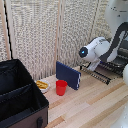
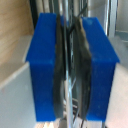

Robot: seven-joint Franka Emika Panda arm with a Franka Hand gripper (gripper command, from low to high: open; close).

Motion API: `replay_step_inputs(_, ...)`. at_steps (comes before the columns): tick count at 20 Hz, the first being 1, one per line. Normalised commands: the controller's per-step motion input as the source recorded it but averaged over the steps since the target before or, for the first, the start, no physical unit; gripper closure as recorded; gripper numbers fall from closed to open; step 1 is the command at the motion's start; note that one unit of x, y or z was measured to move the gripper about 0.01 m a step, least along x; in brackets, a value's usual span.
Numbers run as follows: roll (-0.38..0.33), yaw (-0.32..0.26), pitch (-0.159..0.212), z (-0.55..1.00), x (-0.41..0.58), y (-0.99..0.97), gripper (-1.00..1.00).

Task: With care, position your gripper close to the oven tray handle. Make sure to grip the handle tightly. Delicately and attentively pull the tray out from the oven.

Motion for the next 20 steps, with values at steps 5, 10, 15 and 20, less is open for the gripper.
replay_step_inputs(5, 0.0, 0.014, 0.018, 0.01, 0.179, 0.25, -1.0)
replay_step_inputs(10, 0.05, 0.038, 0.013, 0.08, 0.087, 0.0, -1.0)
replay_step_inputs(15, 0.109, -0.023, -0.007, 0.24, 0.044, 0.01, -1.0)
replay_step_inputs(20, 0.117, -0.109, -0.005, 0.38, 0.003, 0.04, -1.0)
